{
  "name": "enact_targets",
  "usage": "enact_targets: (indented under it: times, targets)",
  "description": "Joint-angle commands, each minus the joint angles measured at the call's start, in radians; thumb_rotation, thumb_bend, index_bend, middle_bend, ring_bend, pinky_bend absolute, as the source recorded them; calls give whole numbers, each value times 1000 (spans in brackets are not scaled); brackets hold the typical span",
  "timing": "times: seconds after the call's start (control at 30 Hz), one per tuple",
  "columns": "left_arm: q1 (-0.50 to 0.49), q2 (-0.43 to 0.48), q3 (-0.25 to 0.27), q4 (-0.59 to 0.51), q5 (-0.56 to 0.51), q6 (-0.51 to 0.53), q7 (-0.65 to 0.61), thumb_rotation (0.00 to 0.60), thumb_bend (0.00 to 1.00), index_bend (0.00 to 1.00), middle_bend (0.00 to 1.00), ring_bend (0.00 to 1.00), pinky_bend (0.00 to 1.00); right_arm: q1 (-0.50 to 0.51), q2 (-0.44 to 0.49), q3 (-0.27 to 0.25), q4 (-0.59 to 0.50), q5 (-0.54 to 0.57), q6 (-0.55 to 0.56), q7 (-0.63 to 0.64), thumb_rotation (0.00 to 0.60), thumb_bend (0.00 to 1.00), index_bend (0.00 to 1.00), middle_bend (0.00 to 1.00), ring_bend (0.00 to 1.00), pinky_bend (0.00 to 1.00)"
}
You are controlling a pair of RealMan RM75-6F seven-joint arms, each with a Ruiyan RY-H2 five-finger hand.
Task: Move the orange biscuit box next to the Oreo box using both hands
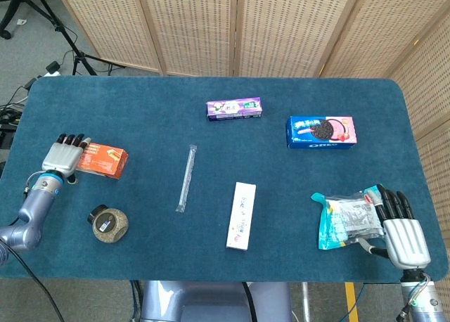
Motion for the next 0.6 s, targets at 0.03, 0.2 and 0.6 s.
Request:
enact_targets:
  times: [0.03, 0.2, 0.6]
  targets:
    - [0, -8, 4, 6, -2, 8, 6, 600, 156, 106, 0, 0, 0, 0, 0, -1, 0, -1, 0, -2, 600, 68, 0, 0, 0, 0]
    - [5, -31, 4, 23, 7, 27, -2, 600, 233, 150, 0, 0, 19, -1, 2, 0, -1, 0, 2, 2, 600, 64, 0, 0, 0, 0]
    - [27, -96, -7, 102, 60, 95, -42, 600, 344, 281, 62, 116, 117, -2, 3, -1, -3, -3, 5, 6, 600, 64, 0, 0, 0, 0]
